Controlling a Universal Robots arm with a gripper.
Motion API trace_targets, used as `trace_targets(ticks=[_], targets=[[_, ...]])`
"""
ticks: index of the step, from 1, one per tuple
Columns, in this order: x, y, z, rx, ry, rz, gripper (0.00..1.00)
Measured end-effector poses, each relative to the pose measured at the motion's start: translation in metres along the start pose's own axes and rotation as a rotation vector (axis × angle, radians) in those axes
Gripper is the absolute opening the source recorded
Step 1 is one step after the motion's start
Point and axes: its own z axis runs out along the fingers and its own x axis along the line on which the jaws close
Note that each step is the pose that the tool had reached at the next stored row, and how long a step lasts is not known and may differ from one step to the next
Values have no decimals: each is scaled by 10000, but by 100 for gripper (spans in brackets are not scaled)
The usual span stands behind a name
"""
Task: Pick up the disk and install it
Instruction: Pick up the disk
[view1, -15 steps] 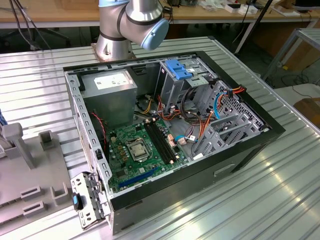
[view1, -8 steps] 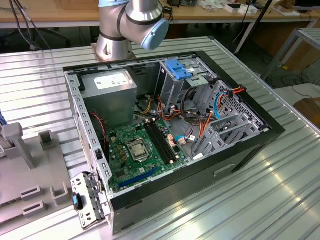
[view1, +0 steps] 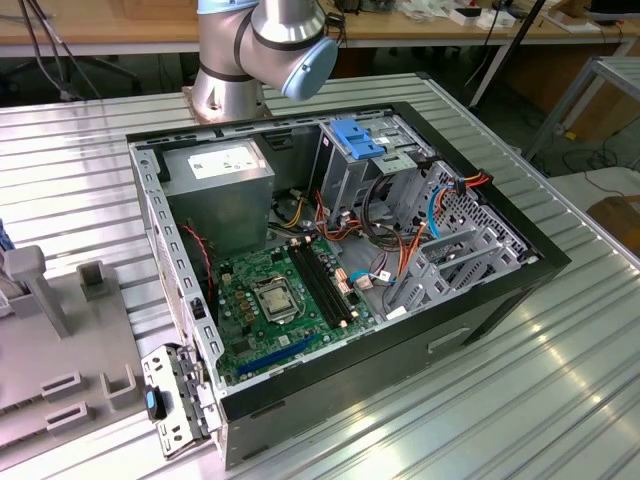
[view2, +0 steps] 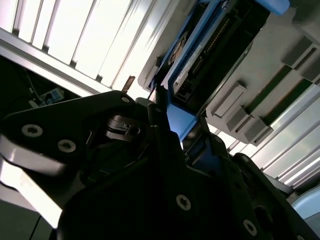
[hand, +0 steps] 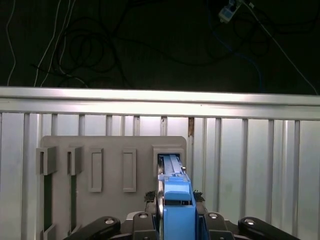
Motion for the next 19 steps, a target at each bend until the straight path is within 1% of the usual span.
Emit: trace_targets(ticks=[2,5,19], targets=[[1,1,19,-24,3,2,37],[2,0,46,-33,1,1,37],[2,-9,49,-30,-1,1,37]])
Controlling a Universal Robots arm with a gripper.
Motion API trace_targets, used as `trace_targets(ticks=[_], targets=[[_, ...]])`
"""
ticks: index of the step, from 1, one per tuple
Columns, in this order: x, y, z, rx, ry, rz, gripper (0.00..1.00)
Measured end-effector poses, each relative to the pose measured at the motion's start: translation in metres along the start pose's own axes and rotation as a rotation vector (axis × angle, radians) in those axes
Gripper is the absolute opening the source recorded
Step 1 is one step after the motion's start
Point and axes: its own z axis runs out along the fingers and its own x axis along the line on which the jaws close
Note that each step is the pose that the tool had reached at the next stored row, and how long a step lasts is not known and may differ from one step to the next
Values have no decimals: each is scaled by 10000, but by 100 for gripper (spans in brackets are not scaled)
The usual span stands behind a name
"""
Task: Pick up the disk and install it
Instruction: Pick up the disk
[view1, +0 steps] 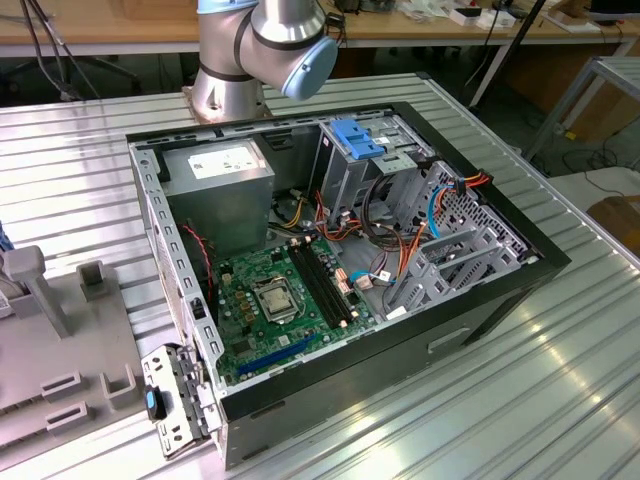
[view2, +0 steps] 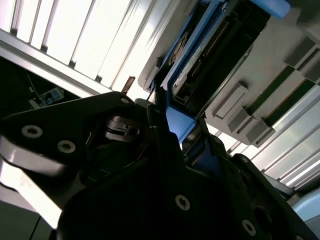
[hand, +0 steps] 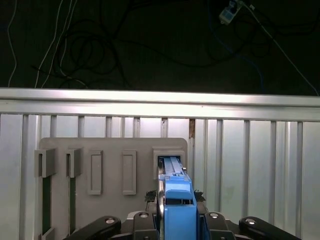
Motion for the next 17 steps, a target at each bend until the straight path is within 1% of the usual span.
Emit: trace_targets(ticks=[5,6,7,8,10,13,17], targets=[[0,-1,0,1,0,-1,37],[0,-2,1,9,-2,356,37],[0,-2,1,8,-1,370,37],[0,-2,1,4,0,121,37],[0,-2,-10,14,-5,101,37],[0,-2,-27,5,4,101,37],[0,-2,-30,4,5,101,37]])
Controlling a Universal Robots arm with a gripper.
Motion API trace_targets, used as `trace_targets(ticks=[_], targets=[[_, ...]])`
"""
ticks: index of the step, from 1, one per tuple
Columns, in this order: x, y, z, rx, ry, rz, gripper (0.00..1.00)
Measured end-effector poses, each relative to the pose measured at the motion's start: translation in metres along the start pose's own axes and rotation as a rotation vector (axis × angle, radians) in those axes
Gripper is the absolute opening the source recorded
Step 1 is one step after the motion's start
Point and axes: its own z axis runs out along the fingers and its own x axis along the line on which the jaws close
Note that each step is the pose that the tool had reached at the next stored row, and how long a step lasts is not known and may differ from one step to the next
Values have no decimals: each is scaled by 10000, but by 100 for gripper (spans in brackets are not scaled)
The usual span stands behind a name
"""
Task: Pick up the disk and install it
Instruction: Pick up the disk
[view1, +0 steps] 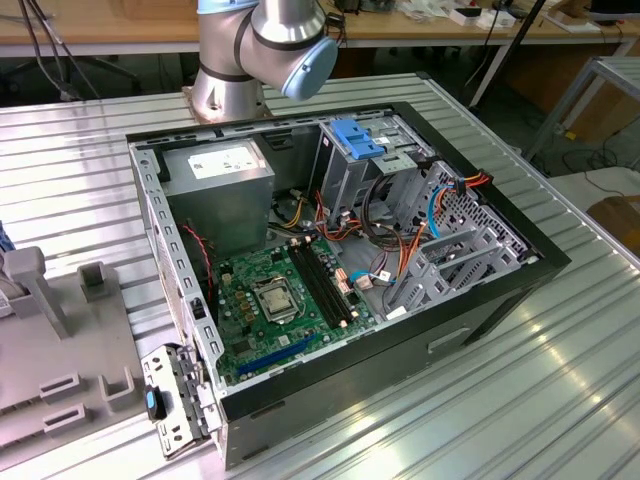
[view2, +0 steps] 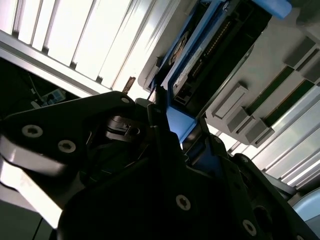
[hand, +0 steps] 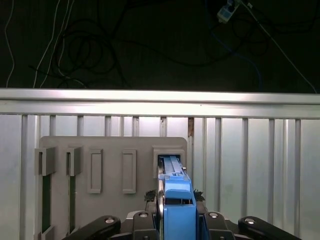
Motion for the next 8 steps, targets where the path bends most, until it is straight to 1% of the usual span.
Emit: trace_targets(ticks=[8], targets=[[0,0,-2,1,-1,0,37]])
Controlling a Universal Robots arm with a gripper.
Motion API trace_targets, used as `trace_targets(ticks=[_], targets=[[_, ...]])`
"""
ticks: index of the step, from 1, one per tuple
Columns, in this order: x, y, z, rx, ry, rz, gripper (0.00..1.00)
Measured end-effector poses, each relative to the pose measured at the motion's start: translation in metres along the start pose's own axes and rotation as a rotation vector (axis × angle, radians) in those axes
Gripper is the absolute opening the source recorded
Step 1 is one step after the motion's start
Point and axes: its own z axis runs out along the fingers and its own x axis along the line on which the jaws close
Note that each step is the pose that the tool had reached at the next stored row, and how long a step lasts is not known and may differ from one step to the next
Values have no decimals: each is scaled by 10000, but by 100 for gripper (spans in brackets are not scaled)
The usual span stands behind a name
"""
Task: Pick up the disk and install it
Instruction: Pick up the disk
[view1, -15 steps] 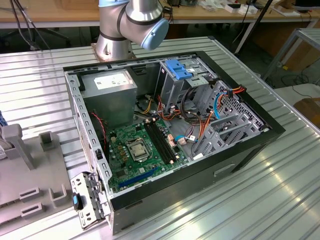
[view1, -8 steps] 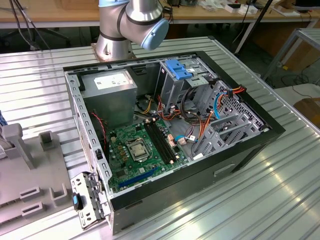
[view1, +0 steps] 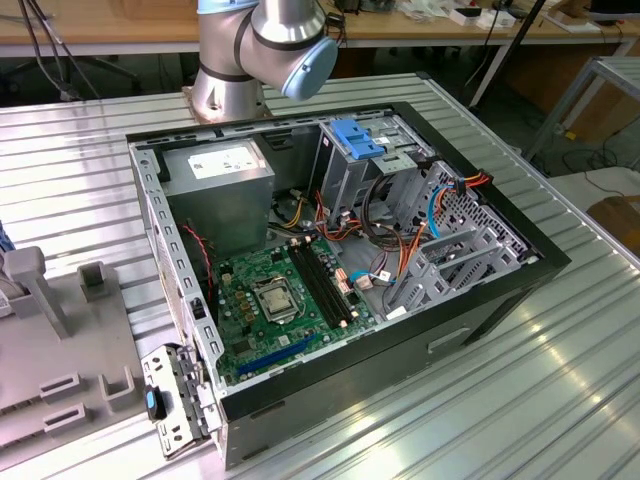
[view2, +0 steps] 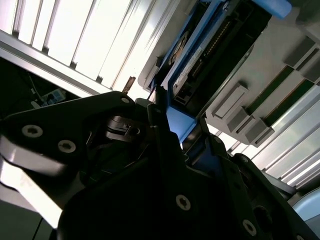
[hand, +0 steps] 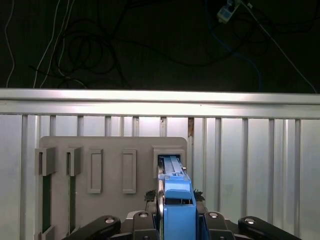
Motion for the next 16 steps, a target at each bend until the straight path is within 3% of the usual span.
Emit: trace_targets(ticks=[11,16], targets=[[0,0,-4,2,7,118,37],[-1,0,-56,1,12,118,37]])
